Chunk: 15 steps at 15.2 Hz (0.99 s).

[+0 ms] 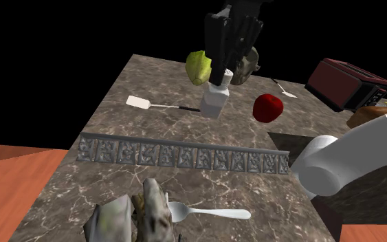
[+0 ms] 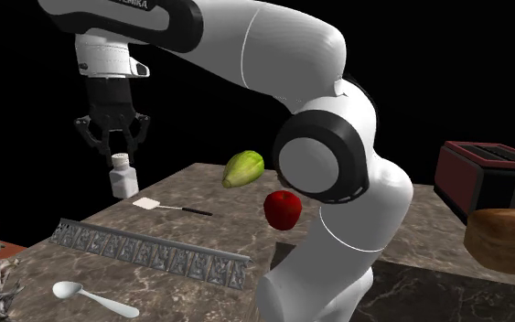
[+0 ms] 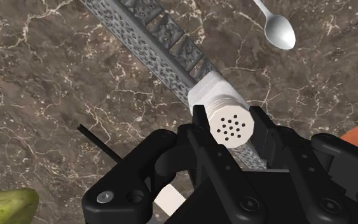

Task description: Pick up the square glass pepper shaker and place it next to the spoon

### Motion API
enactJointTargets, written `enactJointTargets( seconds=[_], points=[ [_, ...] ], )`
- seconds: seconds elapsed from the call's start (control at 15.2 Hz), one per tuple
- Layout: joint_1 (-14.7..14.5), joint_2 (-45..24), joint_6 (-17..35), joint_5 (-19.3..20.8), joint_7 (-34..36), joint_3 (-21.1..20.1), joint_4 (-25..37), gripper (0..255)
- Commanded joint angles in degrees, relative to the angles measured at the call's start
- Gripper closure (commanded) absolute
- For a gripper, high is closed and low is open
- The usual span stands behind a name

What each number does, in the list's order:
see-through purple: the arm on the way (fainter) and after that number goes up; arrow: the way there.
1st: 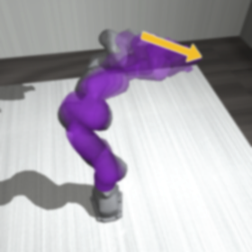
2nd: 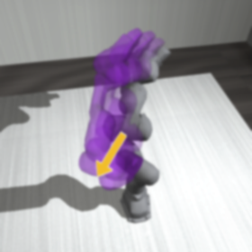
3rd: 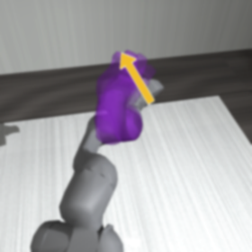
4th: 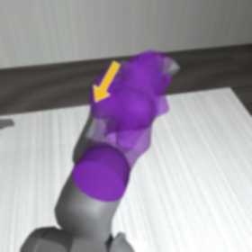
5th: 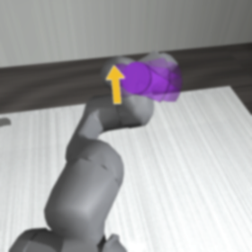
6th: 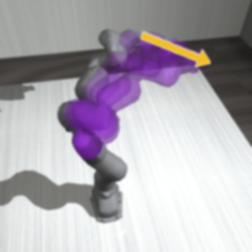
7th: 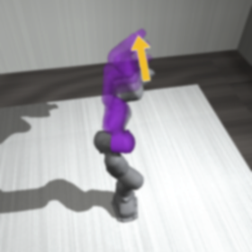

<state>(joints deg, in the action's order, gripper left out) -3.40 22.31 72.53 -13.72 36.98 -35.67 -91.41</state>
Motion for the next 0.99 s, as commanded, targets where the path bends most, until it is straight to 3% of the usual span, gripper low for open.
enactJointTargets(
  seconds=[0.0,0.13,0.92],
  points=[
    [0.07,-3.03,0.28,0.61,4.03,-3.75,3.08,255],
    [0.24,-8.33,0.66,2.91,9.52,-9.4,7.76,255],
    [-1.08,-2.04,10.03,-0.43,6.07,-6.93,-6.93,255]
  ],
)
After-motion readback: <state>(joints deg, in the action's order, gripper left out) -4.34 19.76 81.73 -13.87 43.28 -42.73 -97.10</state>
